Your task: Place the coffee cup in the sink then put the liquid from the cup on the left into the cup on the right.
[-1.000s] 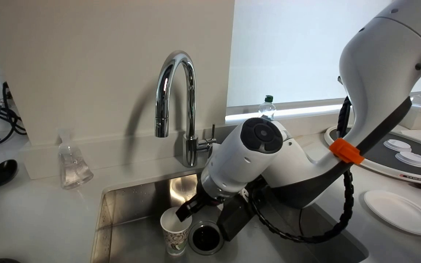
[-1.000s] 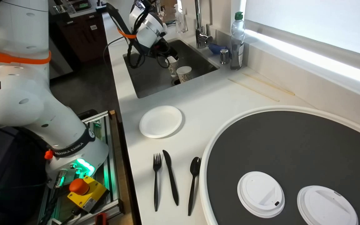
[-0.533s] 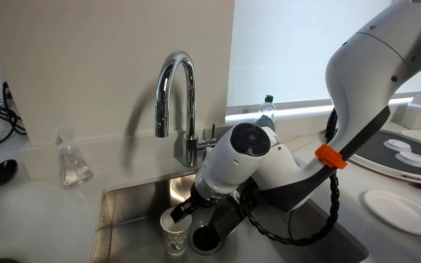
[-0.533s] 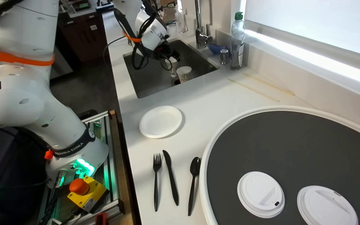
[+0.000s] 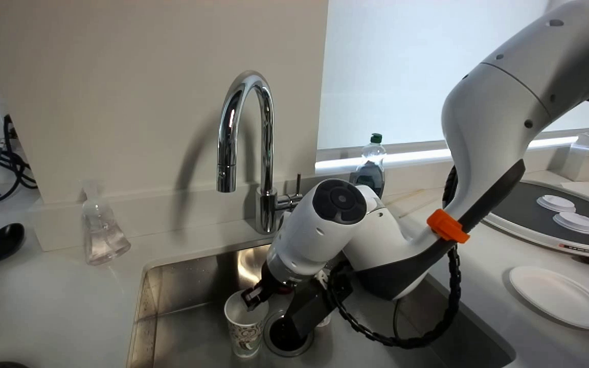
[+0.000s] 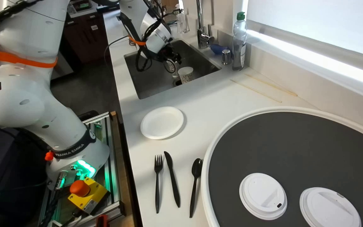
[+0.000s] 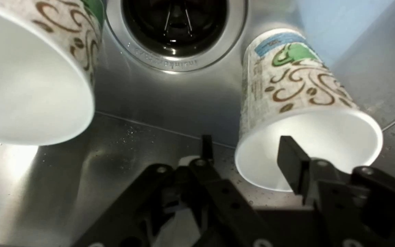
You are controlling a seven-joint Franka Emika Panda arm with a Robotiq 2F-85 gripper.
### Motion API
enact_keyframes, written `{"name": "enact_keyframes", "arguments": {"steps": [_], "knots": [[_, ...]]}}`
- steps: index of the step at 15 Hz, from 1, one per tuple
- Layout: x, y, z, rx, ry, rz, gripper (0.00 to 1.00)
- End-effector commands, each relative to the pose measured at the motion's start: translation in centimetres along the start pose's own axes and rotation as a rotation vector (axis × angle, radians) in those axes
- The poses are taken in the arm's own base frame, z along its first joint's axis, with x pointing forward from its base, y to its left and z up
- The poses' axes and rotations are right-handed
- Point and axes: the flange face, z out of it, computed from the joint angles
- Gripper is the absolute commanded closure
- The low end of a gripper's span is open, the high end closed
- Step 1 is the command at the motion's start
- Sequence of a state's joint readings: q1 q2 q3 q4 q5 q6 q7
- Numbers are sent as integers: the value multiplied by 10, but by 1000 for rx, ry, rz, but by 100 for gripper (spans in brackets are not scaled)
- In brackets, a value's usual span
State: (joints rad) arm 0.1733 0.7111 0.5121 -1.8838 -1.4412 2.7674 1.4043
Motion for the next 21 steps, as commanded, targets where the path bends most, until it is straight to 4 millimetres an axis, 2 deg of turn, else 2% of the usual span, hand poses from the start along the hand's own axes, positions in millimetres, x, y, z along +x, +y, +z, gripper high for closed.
{"name": "enact_keyframes", "arguments": {"steps": [1,2,3,5,6,7,8,10,16,21], "knots": [[0,-3,10,10,-4,-6,78],[0,-3,11,5,-6,-2,79],[0,-3,12,7,-7,-1,44],[0,-2,12,6,-6,1,48],[0,-1,12,6,-5,0,76],[1,-1,12,6,-3,0,88],[1,-1,12,6,-1,1,90],[2,-1,11,6,1,0,100],[4,0,11,12,4,4,99],[15,6,-15,9,30,3,99]]}}
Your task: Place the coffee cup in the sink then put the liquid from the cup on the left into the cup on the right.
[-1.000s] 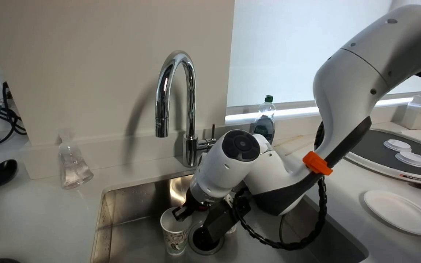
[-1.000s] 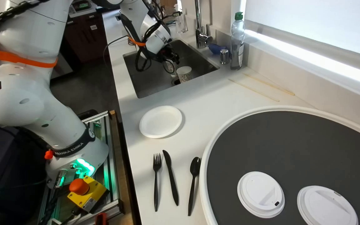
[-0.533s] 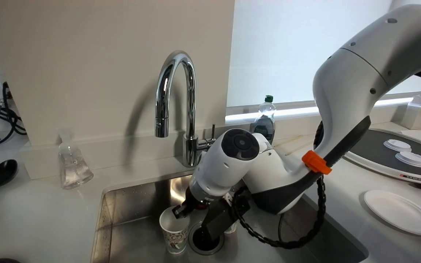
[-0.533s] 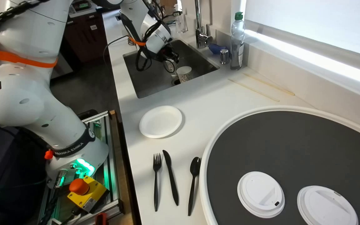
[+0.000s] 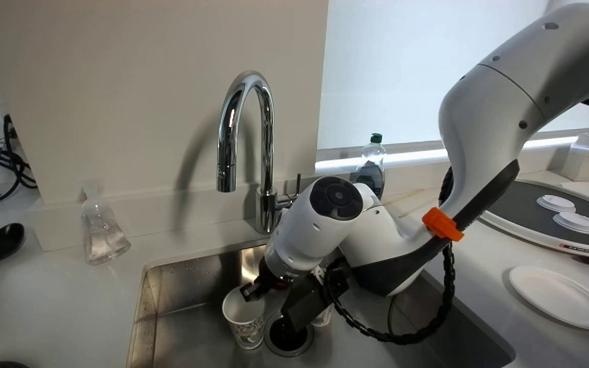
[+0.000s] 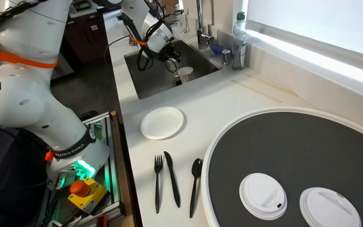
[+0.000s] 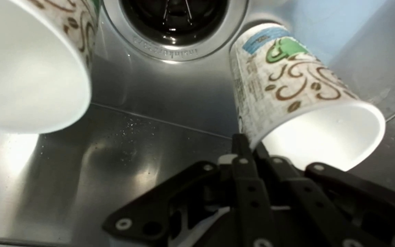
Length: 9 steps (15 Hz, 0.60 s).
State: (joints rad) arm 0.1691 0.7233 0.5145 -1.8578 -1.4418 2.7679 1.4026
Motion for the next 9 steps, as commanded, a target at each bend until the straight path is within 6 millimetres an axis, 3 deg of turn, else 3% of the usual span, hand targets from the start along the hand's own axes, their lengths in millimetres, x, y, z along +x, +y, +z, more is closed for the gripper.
{"name": "enact_keyframes", "arguments": {"steps": [1,9], "knots": [[9,6,-24,-3,23,-15,99],[20,29,-85,-37,76,-20,99]]}}
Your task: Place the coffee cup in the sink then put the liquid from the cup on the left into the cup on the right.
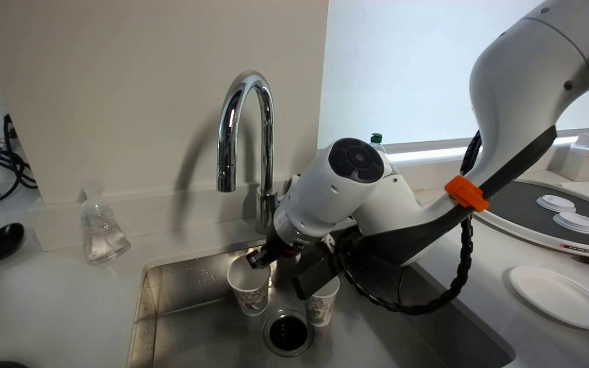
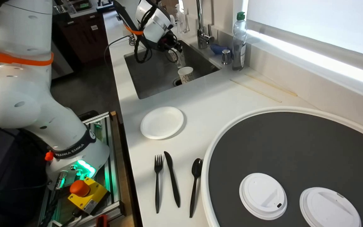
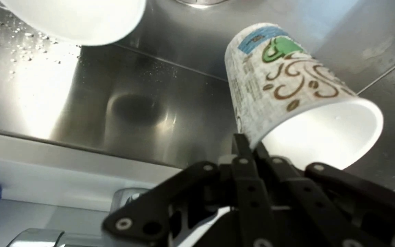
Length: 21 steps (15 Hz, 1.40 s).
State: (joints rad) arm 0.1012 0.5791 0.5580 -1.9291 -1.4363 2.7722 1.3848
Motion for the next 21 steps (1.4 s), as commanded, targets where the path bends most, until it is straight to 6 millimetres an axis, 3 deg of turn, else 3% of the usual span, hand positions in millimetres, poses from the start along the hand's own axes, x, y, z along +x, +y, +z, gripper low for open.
{"name": "enact_keyframes", "arguments": {"steps": [1,10,14,21], "knots": [[-6,19,-44,-28,6,0,99],[9,66,-120,-146,94,25,99],[6,78,-132,-234,79,-30,99],[-1,91,-136,-363,-18,-154,99]]}}
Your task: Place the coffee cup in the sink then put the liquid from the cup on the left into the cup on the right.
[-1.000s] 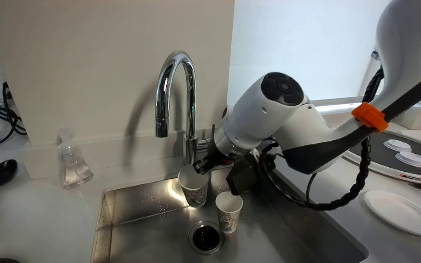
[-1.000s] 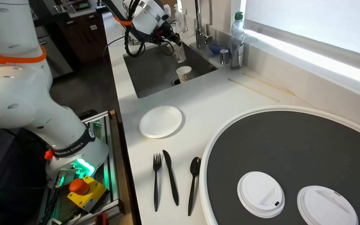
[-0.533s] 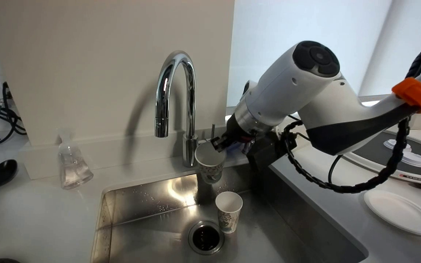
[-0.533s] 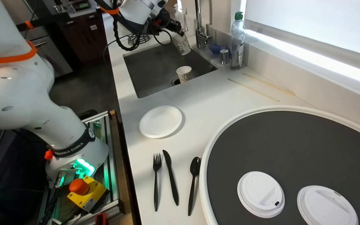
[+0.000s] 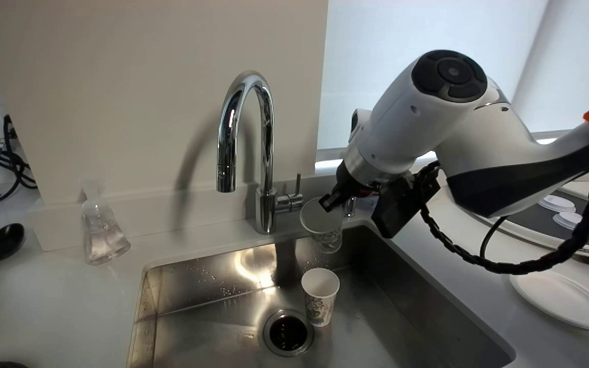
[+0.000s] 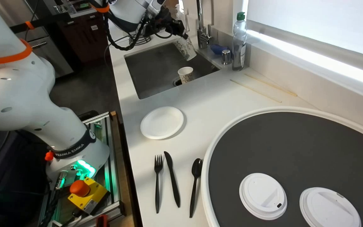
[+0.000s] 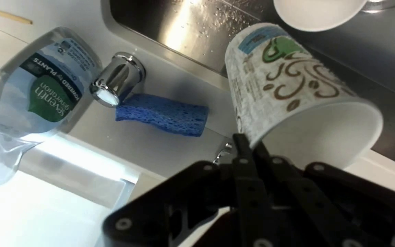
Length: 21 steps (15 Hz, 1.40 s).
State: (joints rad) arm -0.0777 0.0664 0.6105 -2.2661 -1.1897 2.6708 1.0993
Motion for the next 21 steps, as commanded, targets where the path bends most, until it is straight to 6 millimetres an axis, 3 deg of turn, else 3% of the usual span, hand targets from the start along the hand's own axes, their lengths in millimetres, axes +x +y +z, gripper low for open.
{"name": "enact_keyframes", "arguments": {"steps": [1,9,21], "knots": [[-8,7,-9,-71,-41,-59,99],[-20,6,-3,-152,-121,-167,99],[-39,-25,4,-214,-185,-266,99]]}}
